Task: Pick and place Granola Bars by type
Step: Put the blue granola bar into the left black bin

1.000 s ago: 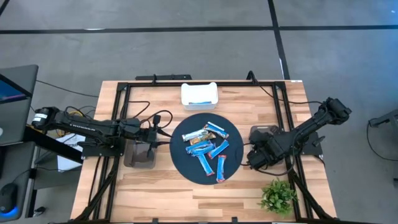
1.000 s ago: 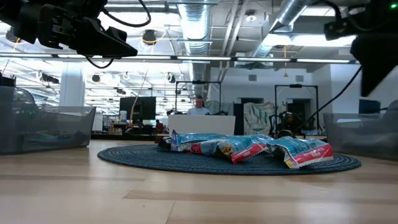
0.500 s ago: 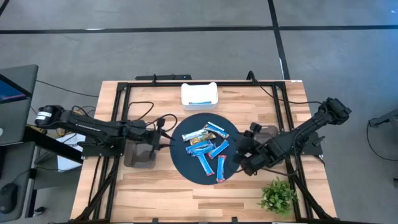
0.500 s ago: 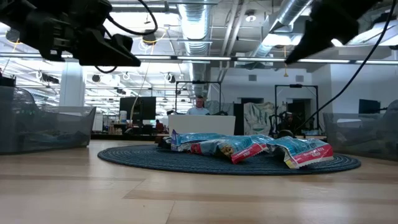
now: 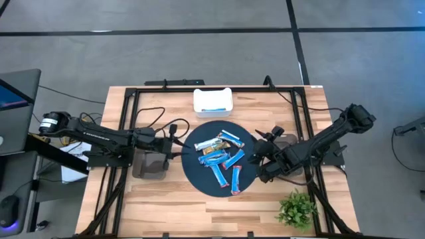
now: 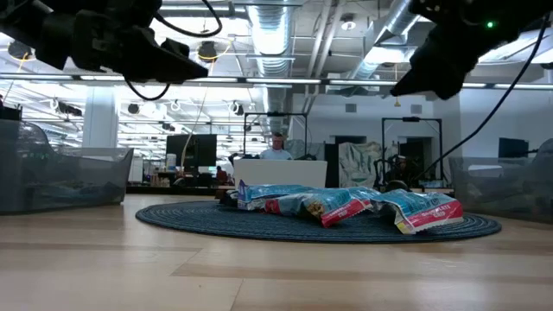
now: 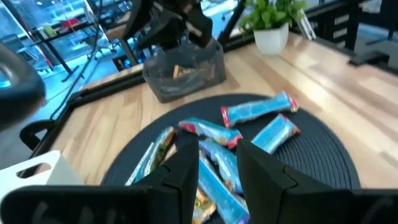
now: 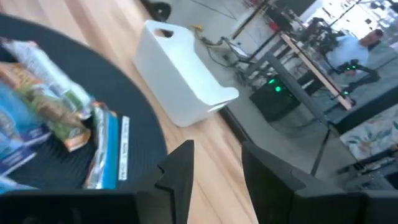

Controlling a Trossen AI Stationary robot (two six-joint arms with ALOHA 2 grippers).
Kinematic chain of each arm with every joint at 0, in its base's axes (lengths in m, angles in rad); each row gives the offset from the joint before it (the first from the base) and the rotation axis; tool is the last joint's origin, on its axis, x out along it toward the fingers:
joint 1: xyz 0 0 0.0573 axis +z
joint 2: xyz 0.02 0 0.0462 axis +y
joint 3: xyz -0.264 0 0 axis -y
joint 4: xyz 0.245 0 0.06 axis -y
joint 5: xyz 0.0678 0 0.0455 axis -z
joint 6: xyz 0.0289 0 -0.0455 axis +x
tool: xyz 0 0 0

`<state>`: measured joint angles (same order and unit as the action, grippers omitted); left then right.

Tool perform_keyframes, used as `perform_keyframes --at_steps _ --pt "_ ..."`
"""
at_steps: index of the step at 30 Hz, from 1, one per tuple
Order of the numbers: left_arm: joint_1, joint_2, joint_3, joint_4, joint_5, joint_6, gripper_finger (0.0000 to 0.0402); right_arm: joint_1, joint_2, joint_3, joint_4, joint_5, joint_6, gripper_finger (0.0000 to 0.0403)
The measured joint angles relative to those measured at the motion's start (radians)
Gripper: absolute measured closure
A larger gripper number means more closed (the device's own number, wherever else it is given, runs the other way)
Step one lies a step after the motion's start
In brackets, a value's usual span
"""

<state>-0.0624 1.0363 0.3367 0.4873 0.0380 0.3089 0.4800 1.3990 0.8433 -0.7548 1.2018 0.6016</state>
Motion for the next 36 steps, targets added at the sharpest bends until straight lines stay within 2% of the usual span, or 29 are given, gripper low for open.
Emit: perform_keyframes --at_steps 3,8,11,19,24,27,30,33,35,36 --pt "0.000 0.044 0.000 0.055 0.000 -0.015 0.0299 0.000 -0.017 -0.007 0.023 0.060 0.001 0.0274" --pt "0.000 0.183 0.005 0.233 0.000 -0.015 0.0299 0.013 -0.029 -0.034 0.037 0.240 0.052 0.0274" --pt "0.000 0.268 0.056 0.274 0.000 -0.016 0.0299 0.022 -0.032 -0.057 0.024 0.282 0.078 0.0274" --pt "0.000 0.444 0.237 0.165 -0.005 0.001 0.0299 0.057 -0.034 -0.063 0.038 0.268 0.073 0.0274" --pt "0.000 0.472 0.331 -0.002 -0.097 0.001 0.0299 0.084 -0.034 -0.062 0.095 0.245 0.025 0.0274" --pt "0.001 0.472 0.355 -0.066 -0.131 -0.004 0.0299 0.089 -0.034 -0.062 0.250 0.154 -0.143 0.0274" --pt "0.000 0.472 0.357 -0.076 -0.132 -0.011 0.0299 0.076 -0.019 -0.061 0.520 -0.026 -0.425 0.0274" --pt "0.000 0.472 0.357 -0.088 -0.132 -0.011 0.0299 0.058 0.009 -0.078 0.795 -0.342 -0.727 0.0274" --pt "0.000 0.472 0.357 -0.102 -0.132 -0.021 0.0299 0.047 0.027 -0.094 0.903 -0.568 -0.893 0.0274" --pt "0.000 0.472 0.357 -0.108 -0.130 -0.032 0.0299 0.041 0.031 -0.097 0.922 -0.643 -0.954 0.0274"
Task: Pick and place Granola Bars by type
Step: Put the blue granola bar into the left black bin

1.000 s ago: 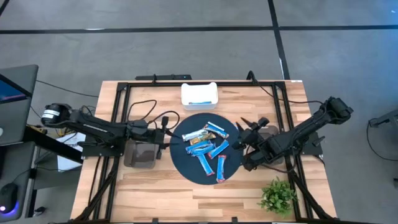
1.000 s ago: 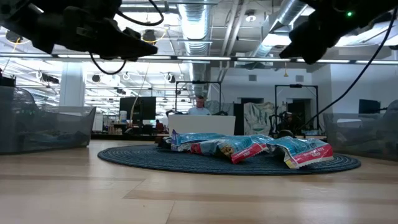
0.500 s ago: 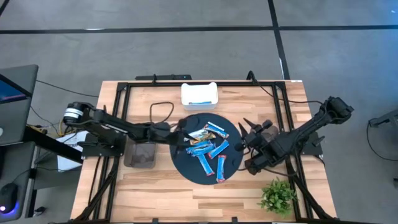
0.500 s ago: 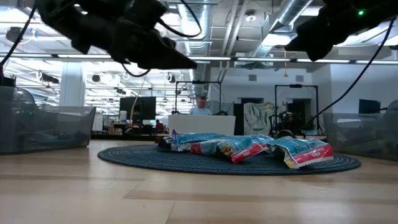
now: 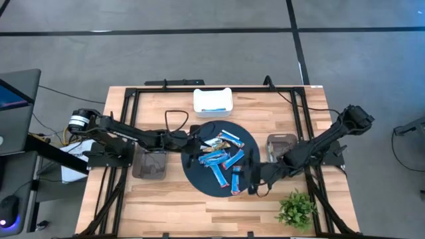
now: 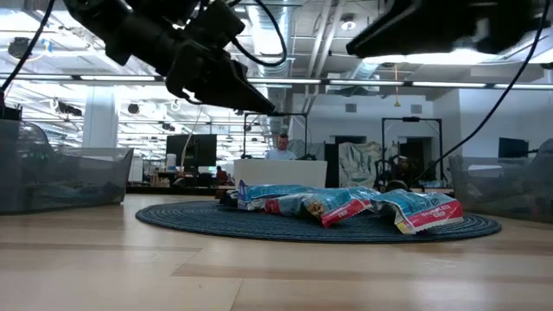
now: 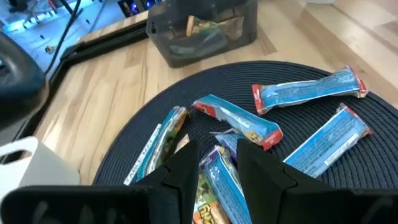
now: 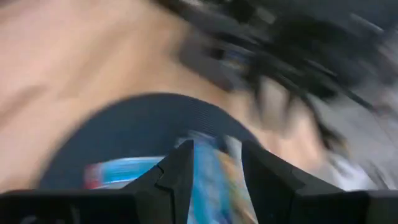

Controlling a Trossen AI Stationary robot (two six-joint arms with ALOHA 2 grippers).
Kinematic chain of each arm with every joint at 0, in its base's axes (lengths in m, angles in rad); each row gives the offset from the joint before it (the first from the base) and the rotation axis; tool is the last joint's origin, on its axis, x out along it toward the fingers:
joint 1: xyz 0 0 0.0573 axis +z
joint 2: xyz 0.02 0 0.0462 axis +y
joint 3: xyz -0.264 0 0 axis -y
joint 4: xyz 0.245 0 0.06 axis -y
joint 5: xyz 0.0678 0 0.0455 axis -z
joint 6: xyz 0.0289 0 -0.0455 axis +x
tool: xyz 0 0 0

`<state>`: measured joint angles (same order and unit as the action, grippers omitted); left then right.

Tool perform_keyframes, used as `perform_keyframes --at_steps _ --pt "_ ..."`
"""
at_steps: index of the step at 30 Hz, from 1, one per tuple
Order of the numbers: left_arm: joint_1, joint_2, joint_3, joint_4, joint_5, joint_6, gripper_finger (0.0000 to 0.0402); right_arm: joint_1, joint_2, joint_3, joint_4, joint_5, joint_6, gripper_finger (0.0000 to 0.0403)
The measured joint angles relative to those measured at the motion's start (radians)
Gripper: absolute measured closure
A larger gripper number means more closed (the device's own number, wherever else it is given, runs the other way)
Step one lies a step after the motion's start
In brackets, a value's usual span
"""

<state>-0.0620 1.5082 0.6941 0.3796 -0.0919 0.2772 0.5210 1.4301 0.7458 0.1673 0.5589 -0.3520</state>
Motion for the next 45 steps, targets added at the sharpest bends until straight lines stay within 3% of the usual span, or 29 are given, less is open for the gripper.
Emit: perform_keyframes --at_steps 2,6,9,13,28,38,45 --pt "0.000 0.000 0.000 -0.018 0.019 -0.023 0.0299 -0.012 -0.001 -0.001 0.015 -0.033 -0.050 0.0274" --pt "0.000 0.004 0.000 -0.035 0.077 -0.067 0.0299 -0.060 -0.022 0.000 -0.045 0.072 -0.017 0.0274" --pt "0.000 0.031 0.001 -0.036 0.109 -0.083 0.0299 -0.105 -0.025 -0.011 -0.082 0.072 0.007 0.0274" --pt "0.000 0.085 0.002 -0.014 0.113 -0.082 0.0299 -0.148 -0.059 -0.090 0.026 0.066 -0.061 0.0274" --pt "0.000 0.151 0.021 0.004 0.129 -0.118 0.0299 -0.168 -0.420 -0.353 0.310 -0.256 -0.145 0.0274" --pt "0.004 0.283 0.143 -0.111 0.162 -0.058 0.0299 -0.168 -0.435 -0.360 0.306 -0.270 -0.120 0.0274" --pt "0.006 0.281 0.156 -0.156 0.130 -0.066 0.0299 -0.168 -0.434 -0.361 0.305 -0.270 -0.117 0.0274"
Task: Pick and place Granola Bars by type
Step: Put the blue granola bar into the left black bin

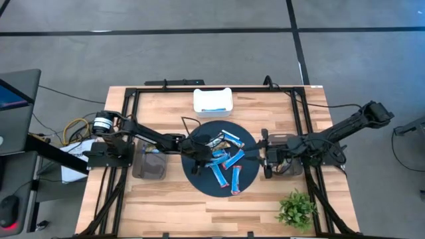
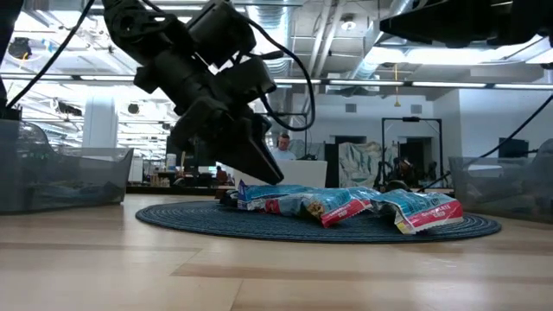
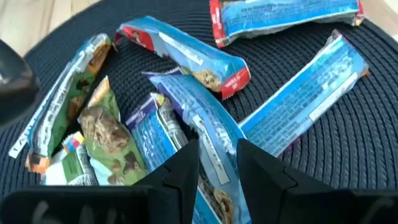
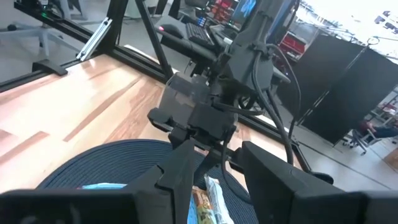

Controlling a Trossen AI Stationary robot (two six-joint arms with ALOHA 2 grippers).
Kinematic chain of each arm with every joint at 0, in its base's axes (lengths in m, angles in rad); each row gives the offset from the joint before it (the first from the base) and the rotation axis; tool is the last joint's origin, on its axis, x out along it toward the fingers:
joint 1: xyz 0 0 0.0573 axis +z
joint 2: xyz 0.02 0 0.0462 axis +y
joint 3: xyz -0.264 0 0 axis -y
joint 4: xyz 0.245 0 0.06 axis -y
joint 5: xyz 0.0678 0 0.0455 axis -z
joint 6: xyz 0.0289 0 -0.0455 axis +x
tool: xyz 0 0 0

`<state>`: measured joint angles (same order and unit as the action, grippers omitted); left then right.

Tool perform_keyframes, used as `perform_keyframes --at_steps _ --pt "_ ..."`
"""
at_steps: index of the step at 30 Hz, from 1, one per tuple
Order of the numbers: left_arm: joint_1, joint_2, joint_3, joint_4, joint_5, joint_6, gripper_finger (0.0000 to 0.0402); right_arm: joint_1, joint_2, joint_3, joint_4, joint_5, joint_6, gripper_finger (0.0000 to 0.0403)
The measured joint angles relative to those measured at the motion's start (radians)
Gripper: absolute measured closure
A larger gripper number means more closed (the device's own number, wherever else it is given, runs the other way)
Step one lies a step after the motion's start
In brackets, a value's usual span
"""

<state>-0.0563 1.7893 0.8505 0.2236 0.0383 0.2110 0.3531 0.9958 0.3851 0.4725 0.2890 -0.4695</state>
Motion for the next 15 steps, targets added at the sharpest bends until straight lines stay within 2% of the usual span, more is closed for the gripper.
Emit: perform_keyframes --at_steps 15 --pt "0.003 0.000 0.000 -0.046 0.001 -0.015 0.0299 0.000 0.000 0.000 0.000 0.000 0.008 0.0274"
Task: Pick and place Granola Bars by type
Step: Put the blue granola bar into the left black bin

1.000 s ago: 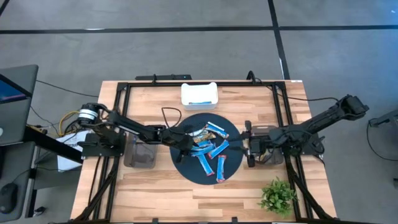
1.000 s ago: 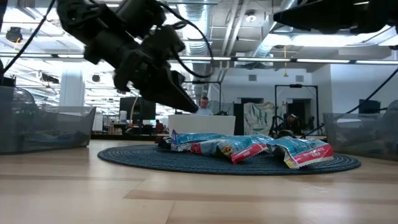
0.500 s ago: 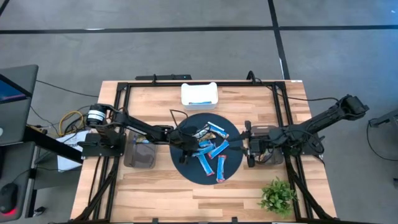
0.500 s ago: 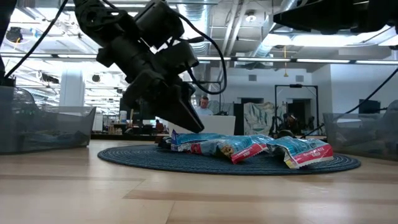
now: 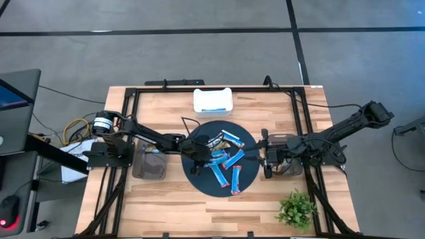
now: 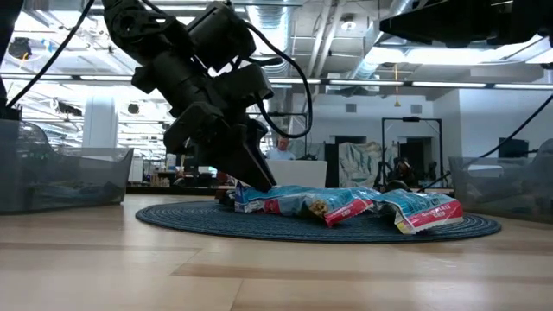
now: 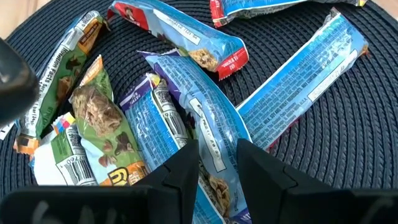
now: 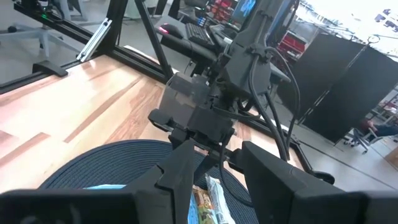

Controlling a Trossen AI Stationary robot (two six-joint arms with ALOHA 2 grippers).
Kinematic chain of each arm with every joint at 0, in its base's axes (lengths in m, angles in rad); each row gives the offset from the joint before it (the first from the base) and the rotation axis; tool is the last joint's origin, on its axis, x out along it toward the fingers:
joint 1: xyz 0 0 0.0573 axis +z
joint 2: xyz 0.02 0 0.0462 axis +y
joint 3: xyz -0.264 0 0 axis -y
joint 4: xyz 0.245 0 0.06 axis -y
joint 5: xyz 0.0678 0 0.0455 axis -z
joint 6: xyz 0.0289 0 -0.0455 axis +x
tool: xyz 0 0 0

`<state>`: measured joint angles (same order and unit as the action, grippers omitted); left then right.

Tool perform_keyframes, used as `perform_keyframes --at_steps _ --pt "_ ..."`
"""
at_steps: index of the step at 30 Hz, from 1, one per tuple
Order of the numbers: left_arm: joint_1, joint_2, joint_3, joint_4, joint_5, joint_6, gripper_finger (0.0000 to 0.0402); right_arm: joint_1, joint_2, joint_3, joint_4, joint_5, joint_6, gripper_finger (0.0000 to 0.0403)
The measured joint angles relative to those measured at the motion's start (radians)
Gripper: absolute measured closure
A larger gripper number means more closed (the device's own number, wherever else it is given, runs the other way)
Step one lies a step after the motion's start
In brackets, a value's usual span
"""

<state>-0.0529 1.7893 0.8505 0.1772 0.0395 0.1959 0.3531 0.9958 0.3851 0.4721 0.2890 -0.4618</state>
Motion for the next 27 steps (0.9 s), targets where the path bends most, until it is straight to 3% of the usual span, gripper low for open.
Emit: perform_keyframes --at_steps 6,14,27 --pt "0.007 0.000 0.000 -0.001 0.000 0.000 0.0312 0.000 0.000 0.000 0.000 0.000 0.000 0.0274" --pt "0.008 0.000 0.000 -0.001 -0.001 0.010 0.0395 0.000 0.000 0.000 0.000 0.000 0.000 0.0274" --pt "0.008 -0.005 -0.001 0.050 -0.078 0.026 0.0401 0.000 0.000 0.001 -0.005 0.000 0.000 0.0274"
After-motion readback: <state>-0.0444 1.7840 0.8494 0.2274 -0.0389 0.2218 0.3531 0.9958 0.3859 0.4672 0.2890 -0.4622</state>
